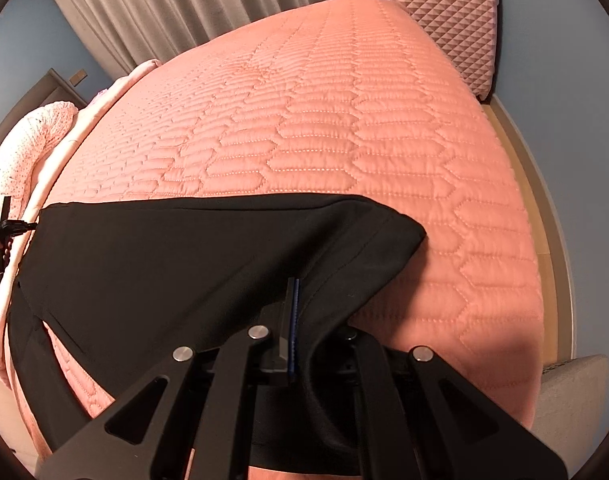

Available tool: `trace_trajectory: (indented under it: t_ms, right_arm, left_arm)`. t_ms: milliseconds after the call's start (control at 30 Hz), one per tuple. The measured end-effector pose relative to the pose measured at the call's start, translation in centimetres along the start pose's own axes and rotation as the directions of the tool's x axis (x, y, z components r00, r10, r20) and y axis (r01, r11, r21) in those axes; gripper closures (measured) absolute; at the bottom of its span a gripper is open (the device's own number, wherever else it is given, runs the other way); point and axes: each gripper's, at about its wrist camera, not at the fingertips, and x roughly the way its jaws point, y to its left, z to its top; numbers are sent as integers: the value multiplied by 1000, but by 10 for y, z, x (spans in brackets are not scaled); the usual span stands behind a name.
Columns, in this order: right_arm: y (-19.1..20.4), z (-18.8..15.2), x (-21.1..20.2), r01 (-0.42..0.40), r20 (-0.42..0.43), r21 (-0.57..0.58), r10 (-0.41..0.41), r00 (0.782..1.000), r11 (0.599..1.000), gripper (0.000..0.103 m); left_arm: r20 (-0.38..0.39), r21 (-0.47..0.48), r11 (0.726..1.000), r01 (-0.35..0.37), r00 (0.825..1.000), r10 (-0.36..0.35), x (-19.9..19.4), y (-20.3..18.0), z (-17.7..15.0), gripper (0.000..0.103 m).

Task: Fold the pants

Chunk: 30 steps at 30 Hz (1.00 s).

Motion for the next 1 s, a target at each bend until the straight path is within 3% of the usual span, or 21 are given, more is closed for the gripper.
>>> trace_trajectory:
  t_ms: [67, 100, 167, 200, 267, 333, 433, 500, 533, 567, 667, 700, 733, 800, 833, 867, 933, 967, 1000]
  right_arm:
    - [1, 2, 1, 3, -2, -6, -3, 1000, 1000, 100]
    - [1, 2, 1, 4, -1, -6, -4, 1000, 1000, 100]
    - [0, 1, 0, 2, 4, -6, -2, 1000, 1000, 100]
    - [-1, 0, 0, 2, 7, -6, -2, 1000, 1000, 100]
    - [0, 0, 0, 4, 10, -8, -4, 1000, 1000, 100]
    - [0, 0, 1, 5, 18, -5, -5, 1000, 1000, 100]
    - [1, 0, 1, 14, 24, -7, -14, 1000, 1000, 100]
    - [1, 0, 1, 17, 30, -5, -17, 999, 1000, 100]
    - [1, 0, 1, 19, 33, -4, -19, 999, 1000, 100]
    - [2, 0, 1, 21, 37, -2, -21, 999, 1000, 100]
    - [1, -1, 1, 18, 50, 9, -19, 999, 1000, 100]
    - [1, -1, 2, 15, 54, 14, -16, 998, 1000, 100]
    - [1, -1, 2, 13, 57, 17, -14, 998, 1000, 100]
    - [1, 0, 2, 12, 59, 18, -13, 998, 1000, 100]
    - [1, 0, 3, 12, 59, 18, -13, 998, 1000, 100]
    - [1, 0, 3, 12, 58, 17, -13, 998, 1000, 99]
    - [1, 0, 3, 11, 57, 16, -12, 998, 1000, 99]
    - [1, 0, 3, 10, 58, 14, -11, 998, 1000, 99]
    - [1, 0, 3, 12, 58, 11, -12, 998, 1000, 99]
  left_arm:
    - [6, -13, 996, 83, 997, -83, -1, 8, 4, 96]
    - [-5, -34, 991, 130, 991, -130, 0, 14, 5, 76]
    - [-9, -82, 970, 227, 974, -228, 0, 22, 5, 9]
    - [-7, -70, 974, 215, 976, -217, -2, 22, 4, 5]
    - [-8, -13, 987, 160, 987, -160, -3, 19, 0, 5]
    - [-31, -4, 988, 151, 988, -151, 0, 20, -2, 5]
    - [-37, -26, 980, 196, 980, -197, 2, 26, 0, 5]
    - [-86, 6, 957, 291, 953, -290, 6, 18, -4, 5]
    - [-126, 6, 922, 387, 915, -383, 9, 11, -6, 5]
    - [-160, 1, 905, 426, 893, -420, 13, 6, -10, 5]
    - [-179, 27, 896, 444, 884, -433, 22, 2, -15, 5]
    - [-180, -4, 882, 472, 867, -464, 23, 7, -14, 5]
    - [-170, -54, 860, 507, 844, -508, 22, 15, -10, 5]
    - [-100, -182, 786, 591, 784, -613, 23, 41, -5, 5]
    - [-75, -189, 769, 611, 772, -632, 22, 44, -5, 5]
    - [-65, -166, 771, 615, 773, -631, 21, 43, -7, 5]
    - [-63, -97, 803, 589, 801, -595, 16, 31, -15, 6]
    - [-60, -86, 794, 602, 792, -607, 13, 27, -17, 6]
    - [-63, -78, 771, 632, 768, -637, 10, 22, -19, 14]
